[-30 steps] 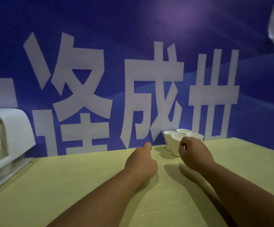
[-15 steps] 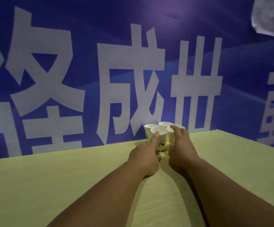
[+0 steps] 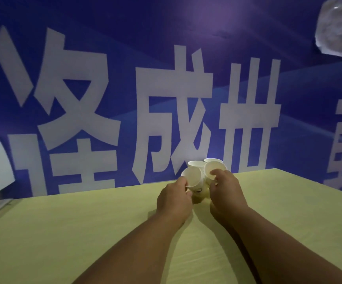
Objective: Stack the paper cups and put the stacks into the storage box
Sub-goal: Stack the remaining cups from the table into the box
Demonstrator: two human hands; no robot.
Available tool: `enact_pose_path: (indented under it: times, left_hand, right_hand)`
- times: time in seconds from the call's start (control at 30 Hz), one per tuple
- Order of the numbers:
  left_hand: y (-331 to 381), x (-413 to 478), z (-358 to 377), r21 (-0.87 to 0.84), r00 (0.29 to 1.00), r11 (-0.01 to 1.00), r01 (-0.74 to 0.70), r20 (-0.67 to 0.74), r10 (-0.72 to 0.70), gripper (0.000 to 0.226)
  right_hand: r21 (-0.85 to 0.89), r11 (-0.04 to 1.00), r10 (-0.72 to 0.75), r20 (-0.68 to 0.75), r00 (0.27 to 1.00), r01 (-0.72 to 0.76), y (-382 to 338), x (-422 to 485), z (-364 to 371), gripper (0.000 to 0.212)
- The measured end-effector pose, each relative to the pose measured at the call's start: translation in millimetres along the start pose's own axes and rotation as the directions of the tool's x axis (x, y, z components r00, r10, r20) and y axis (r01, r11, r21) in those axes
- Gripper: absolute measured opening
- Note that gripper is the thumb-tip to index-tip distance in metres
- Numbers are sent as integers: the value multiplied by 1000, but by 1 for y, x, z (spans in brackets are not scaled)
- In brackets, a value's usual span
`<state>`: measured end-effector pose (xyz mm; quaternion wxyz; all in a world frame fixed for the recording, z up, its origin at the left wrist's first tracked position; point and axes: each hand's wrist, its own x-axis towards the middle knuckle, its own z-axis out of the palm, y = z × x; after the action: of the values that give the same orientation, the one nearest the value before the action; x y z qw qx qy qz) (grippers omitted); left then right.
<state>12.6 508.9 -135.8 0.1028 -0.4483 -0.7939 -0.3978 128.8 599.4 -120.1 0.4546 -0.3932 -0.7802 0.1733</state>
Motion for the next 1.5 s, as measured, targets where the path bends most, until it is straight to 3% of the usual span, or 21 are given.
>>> enact_pose_path:
  times: [0.13,0.37,0.63,1.0,1.13,1.27,1.5]
  left_hand:
    - [-18,-12,-34,40,995,999,16,-94,-13,8]
    - [-74,-40,-105,103,983,993,54,-182,-35,20]
    - [-145,-67,-197,164,967,983,79,-250,-36,11]
    - [-237,-95,-301,226,934,968,105,-357,-17,18]
    - [-248,-101,-326,285,914,958,20,-395,98,16]
    - [-249,-107,-358,286,817,950,-129,-512,265,17]
    - [-259,-107,-408,236,634,962,-134,-726,266,19]
  right_hand:
    - [-54,987,-150,-3,989,149,-29,-11,-4,21]
    - [20,977,-213,-16,977,214,-97,-46,21,21]
    - [102,962,-258,44,965,253,-184,-84,73,23]
    - [265,904,-367,82,927,335,-306,-137,135,24]
    - [296,891,-379,67,923,345,-339,-150,149,21]
    - [331,865,-398,-10,918,378,-368,-151,157,15]
    - [537,756,-370,-120,921,373,-440,-147,156,3]
